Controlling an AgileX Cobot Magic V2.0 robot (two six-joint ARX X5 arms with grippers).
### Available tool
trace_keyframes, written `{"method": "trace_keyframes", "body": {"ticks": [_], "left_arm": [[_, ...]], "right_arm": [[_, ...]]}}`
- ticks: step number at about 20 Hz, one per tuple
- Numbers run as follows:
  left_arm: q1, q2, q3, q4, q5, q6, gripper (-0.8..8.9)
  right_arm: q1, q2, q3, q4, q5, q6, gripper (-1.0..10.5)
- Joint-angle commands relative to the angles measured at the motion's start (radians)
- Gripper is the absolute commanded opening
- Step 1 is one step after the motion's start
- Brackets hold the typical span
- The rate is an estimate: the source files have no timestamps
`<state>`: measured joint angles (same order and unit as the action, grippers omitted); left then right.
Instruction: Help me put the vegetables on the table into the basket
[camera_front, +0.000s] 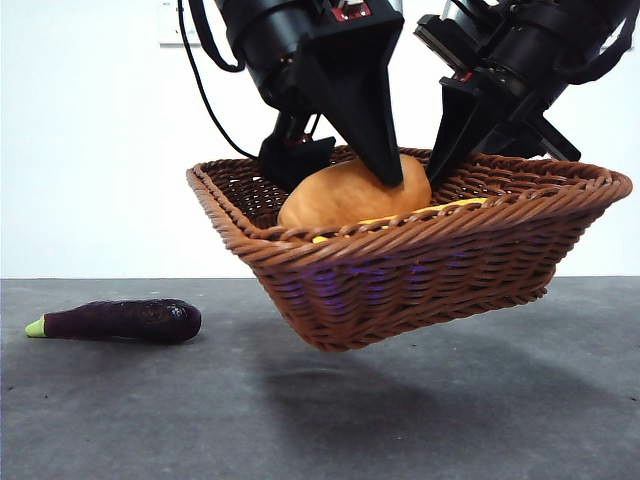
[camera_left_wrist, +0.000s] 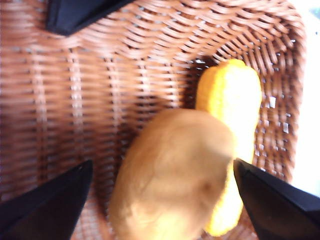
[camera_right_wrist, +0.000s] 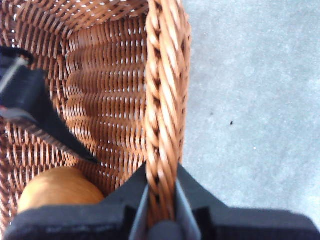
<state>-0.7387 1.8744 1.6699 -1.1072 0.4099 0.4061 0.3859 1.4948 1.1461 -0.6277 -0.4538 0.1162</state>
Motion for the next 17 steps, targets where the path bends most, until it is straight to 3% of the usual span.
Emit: {"method": "trace_keyframes", "body": {"ticks": [1, 3, 6, 8, 10, 12, 14, 17], "left_arm": [[0.009, -0.065, -0.006, -0.003, 0.005, -0.006, 4.77], [0.032, -0.151, -0.006, -0.002, 0.002, -0.006, 4.76], [0.105, -0.304, -0.006, -0.032, -0.130, 0.043, 4.76], [0.193, -0.396, -0.006, -0.066, -0.225, 0.098, 4.75], [0.320, -0.442, -0.006, -0.101, -0.253, 0.147, 4.75], [0.433, -0.432, -0.006, -0.137, -0.235, 0.166, 4.74], [0.510, -0.399, -0.006, -0.128, -0.123, 0.177, 4.70], [0.558, -0.305, -0.006, -0.121, -0.042, 0.232, 4.70]], "right_arm": [[0.000, 0.000, -0.003, 0.016, -0.018, 0.011, -0.1], [-0.001, 0.000, -0.003, 0.025, -0.018, 0.011, -0.1], [-0.001, 0.000, -0.003, 0.020, -0.041, 0.011, -0.1], [-0.001, -0.008, -0.003, 0.020, -0.056, 0.011, -0.1], [-0.002, -0.033, 0.006, 0.016, -0.071, 0.011, -0.1], [-0.024, -0.056, 0.040, -0.026, -0.074, -0.004, -0.1], [-0.056, -0.070, 0.090, -0.109, -0.074, -0.049, -0.1], [-0.129, -0.073, 0.185, -0.246, -0.070, -0.135, -0.1]]}}
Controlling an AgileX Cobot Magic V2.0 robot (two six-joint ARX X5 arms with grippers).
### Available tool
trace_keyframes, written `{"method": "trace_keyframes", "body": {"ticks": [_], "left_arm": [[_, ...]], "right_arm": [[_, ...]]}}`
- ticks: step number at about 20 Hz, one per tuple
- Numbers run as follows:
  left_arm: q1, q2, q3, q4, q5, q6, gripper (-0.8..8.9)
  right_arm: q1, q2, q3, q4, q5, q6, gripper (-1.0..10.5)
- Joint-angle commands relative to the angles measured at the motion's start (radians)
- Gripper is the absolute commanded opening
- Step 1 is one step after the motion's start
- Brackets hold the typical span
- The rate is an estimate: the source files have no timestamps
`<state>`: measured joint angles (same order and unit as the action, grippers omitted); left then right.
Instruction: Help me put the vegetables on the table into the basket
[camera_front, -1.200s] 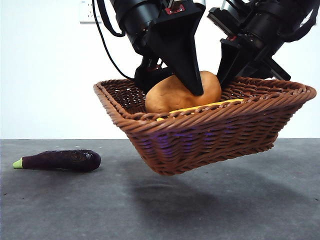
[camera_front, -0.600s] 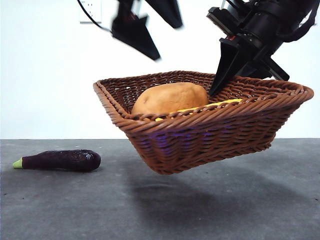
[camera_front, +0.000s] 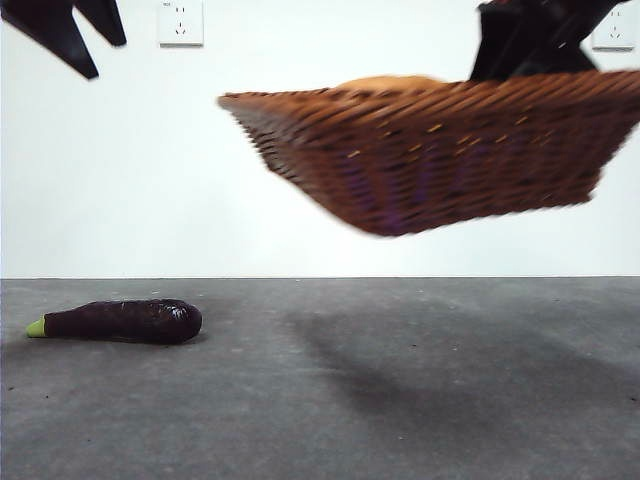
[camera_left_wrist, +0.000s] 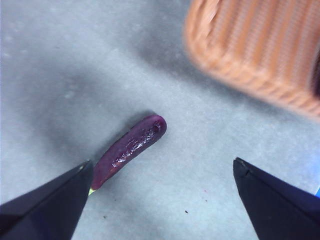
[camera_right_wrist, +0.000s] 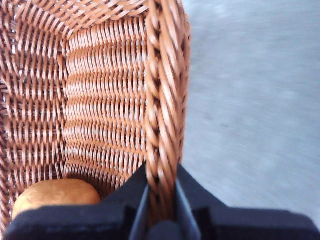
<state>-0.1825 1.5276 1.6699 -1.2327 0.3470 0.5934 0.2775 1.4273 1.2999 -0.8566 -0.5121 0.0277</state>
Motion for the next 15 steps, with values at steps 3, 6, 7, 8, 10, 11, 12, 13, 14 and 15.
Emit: {"method": "trace_keyframes", "body": {"ticks": [3, 6, 7, 8, 10, 11, 12, 13, 14, 15], "left_arm": [[0.002, 0.178, -0.006, 0.012, 0.027, 0.097, 4.71], [0.002, 0.301, -0.006, 0.027, 0.024, 0.116, 4.71], [0.003, 0.339, -0.006, 0.038, 0.011, 0.118, 4.71], [0.003, 0.368, -0.006, 0.056, -0.008, 0.119, 4.71], [0.003, 0.419, -0.006, 0.093, -0.027, 0.146, 4.71], [0.003, 0.439, -0.006, 0.110, -0.034, 0.163, 4.71], [0.003, 0.455, -0.006, 0.118, -0.034, 0.179, 4.71], [0.002, 0.467, -0.006, 0.126, -0.033, 0.187, 4.71], [0.001, 0.474, -0.006, 0.125, -0.033, 0.198, 4.71], [0.001, 0.485, -0.006, 0.127, -0.033, 0.201, 4.71]], "right_arm": [[-0.092, -0.006, 0.095, -0.073, -0.014, -0.089, -0.1], [-0.150, -0.006, 0.129, -0.094, -0.045, -0.111, -0.1], [-0.167, -0.006, 0.132, -0.086, -0.078, -0.112, -0.1], [-0.175, -0.006, 0.132, -0.079, -0.098, -0.112, -0.1], [-0.175, -0.006, 0.132, -0.074, -0.101, -0.117, -0.1], [-0.175, -0.006, 0.132, -0.074, -0.102, -0.119, -0.1], [-0.175, -0.006, 0.132, -0.072, -0.102, -0.119, -0.1], [-0.175, -0.006, 0.132, -0.066, -0.102, -0.119, -0.1], [-0.175, -0.005, 0.132, -0.058, -0.102, -0.119, -0.1], [-0.175, -0.005, 0.132, -0.049, -0.102, -0.119, -0.1]]}}
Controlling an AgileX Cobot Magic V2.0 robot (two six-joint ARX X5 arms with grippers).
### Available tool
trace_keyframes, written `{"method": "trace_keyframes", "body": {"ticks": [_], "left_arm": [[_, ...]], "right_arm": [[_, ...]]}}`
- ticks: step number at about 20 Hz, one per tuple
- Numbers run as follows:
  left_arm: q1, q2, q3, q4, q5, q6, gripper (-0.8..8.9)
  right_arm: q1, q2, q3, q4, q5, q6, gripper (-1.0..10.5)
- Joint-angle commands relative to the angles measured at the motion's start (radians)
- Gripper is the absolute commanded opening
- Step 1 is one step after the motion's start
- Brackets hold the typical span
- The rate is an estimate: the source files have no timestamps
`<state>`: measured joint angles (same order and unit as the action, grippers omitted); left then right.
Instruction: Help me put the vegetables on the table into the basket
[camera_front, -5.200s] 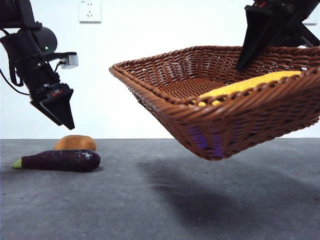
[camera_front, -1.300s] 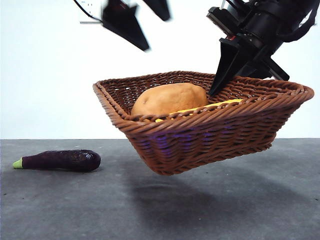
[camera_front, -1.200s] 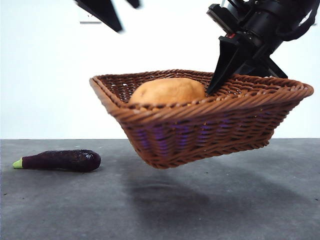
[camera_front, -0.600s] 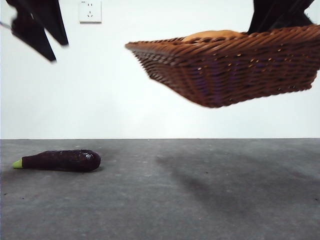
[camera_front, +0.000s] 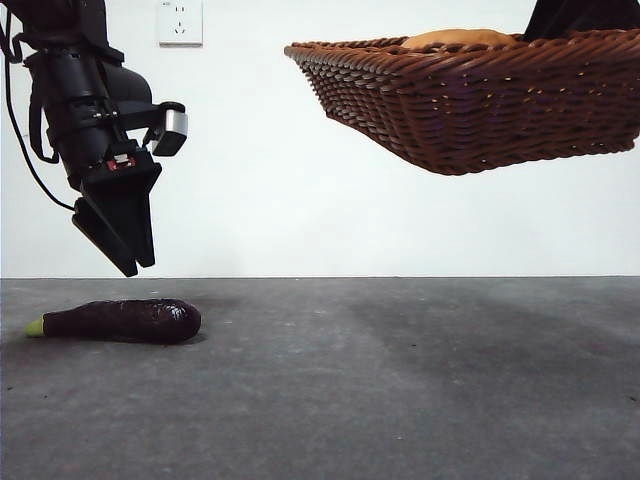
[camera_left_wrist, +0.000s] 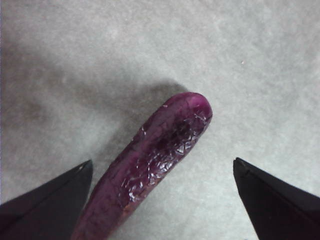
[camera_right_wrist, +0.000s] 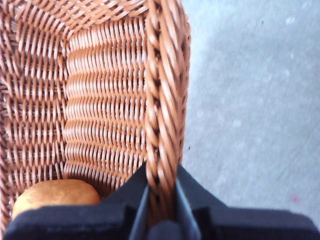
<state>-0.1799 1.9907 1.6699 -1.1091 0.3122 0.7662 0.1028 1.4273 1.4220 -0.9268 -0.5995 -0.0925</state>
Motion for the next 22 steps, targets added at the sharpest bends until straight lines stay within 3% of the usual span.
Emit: {"method": "trace_keyframes", "body": {"ticks": [1, 14, 20, 22], "left_arm": [[-0.002, 0.032, -0.006, 0.004, 0.002, 0.027, 4.71], [-0.032, 0.135, -0.008, 0.035, -0.019, 0.030, 4.61], [-0.037, 0.135, -0.008, 0.036, -0.044, 0.018, 0.38], [-0.037, 0.135, -0.008, 0.033, -0.043, 0.006, 0.24]], "right_arm": [[0.000, -0.005, 0.010, 0.030, -0.015, 0.002, -0.1], [0.000, -0.005, 0.010, 0.097, -0.040, 0.002, -0.1], [0.000, -0.005, 0.010, 0.099, -0.040, 0.001, -0.1], [0.000, -0.005, 0.010, 0.100, -0.040, 0.001, -0.1]]}}
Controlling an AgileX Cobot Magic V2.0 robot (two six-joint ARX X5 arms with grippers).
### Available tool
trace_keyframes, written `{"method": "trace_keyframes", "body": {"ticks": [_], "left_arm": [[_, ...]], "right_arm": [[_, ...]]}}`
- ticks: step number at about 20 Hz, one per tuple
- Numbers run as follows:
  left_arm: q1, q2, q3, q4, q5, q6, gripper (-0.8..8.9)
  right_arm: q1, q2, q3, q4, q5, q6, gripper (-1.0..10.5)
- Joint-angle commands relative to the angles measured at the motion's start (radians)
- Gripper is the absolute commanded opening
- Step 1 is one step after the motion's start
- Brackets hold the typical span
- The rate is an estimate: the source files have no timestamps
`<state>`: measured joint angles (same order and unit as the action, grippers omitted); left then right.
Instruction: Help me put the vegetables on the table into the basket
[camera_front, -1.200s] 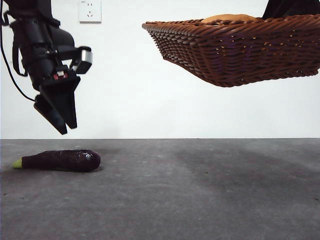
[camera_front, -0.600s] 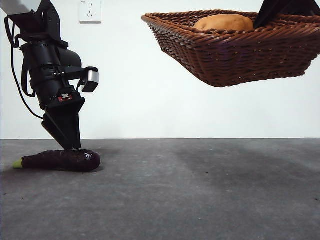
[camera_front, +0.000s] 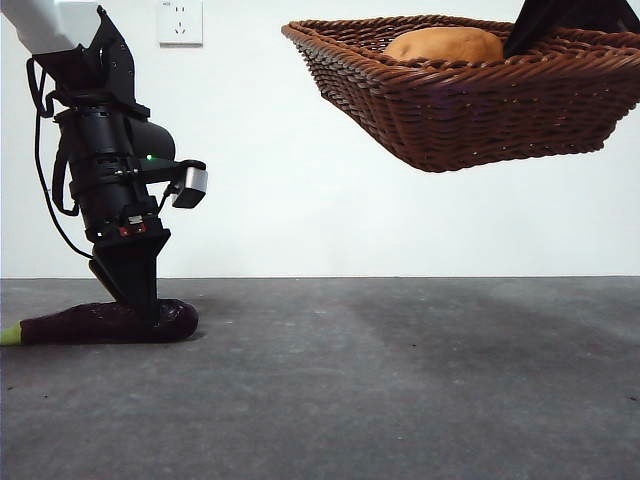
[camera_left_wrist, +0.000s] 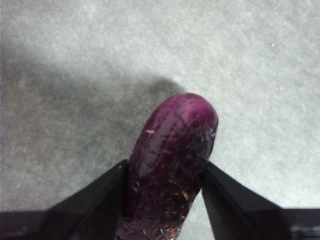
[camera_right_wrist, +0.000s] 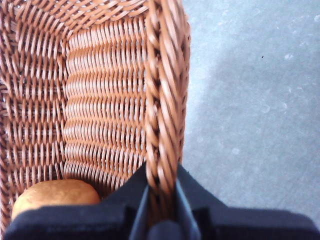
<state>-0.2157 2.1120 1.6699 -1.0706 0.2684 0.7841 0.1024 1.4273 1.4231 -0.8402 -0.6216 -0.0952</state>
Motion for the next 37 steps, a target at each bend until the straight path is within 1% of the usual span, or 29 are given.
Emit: {"method": "trace_keyframes", "body": {"ticks": [1, 3, 8, 10, 12, 17, 19, 21, 23, 25, 27, 29, 31, 33, 37], "left_arm": [[-0.001, 0.014, -0.008, -0.006, 0.000, -0.018, 0.21], [-0.001, 0.014, -0.008, -0.010, 0.001, -0.018, -0.10], [0.009, -0.011, -0.007, -0.063, 0.003, -0.046, -0.08], [0.024, -0.058, -0.006, -0.063, 0.048, -0.063, -0.08], [0.038, -0.135, -0.006, -0.061, 0.102, -0.067, -0.08], [0.039, -0.435, -0.006, -0.058, 0.109, -0.039, -0.08], [0.011, -0.562, -0.006, -0.059, 0.109, -0.027, -0.08], [-0.040, -0.672, -0.006, -0.057, 0.108, -0.012, -0.08], [-0.117, -0.753, -0.006, -0.060, 0.105, 0.008, -0.08], [-0.215, -0.797, -0.006, -0.064, 0.099, 0.058, -0.08], [-0.327, -0.800, -0.006, -0.076, 0.032, 0.092, -0.09], [-0.430, -0.754, -0.006, -0.095, -0.082, 0.116, -0.09], [-0.481, -0.679, -0.006, -0.103, -0.093, 0.116, -0.09], [-0.504, -0.592, -0.006, -0.101, -0.094, 0.119, -0.09], [-0.509, -0.440, -0.006, -0.098, -0.077, 0.119, -0.08]], "right_arm": [[0.000, -0.005, 0.009, 0.013, -0.018, 0.004, -0.1], [0.000, -0.005, 0.009, 0.010, -0.018, 0.004, -0.1], [0.000, -0.005, 0.008, -0.001, -0.016, 0.010, -0.1], [0.001, -0.005, 0.008, -0.011, -0.005, 0.011, -0.1], [0.002, -0.003, 0.008, -0.031, 0.011, 0.010, -0.1], [0.006, 0.017, 0.001, -0.068, 0.011, 0.009, -0.1], [0.024, 0.035, 0.001, -0.092, 0.012, 0.008, -0.1], [0.046, 0.064, 0.001, -0.113, 0.012, 0.007, -0.1], [0.090, 0.098, 0.001, -0.121, 0.012, 0.008, -0.1], [0.136, 0.136, 0.001, -0.119, 0.012, 0.008, -0.1], [0.192, 0.175, 0.001, -0.127, 0.012, 0.008, -0.1], [0.254, 0.214, 0.001, -0.134, 0.012, 0.008, -0.1], [0.307, 0.237, 0.001, -0.129, 0.012, 0.012, -0.1], [0.348, 0.239, 0.001, -0.108, 0.013, 0.017, -0.1], [0.363, 0.239, 0.001, -0.103, 0.013, 0.023, -0.1]]}}
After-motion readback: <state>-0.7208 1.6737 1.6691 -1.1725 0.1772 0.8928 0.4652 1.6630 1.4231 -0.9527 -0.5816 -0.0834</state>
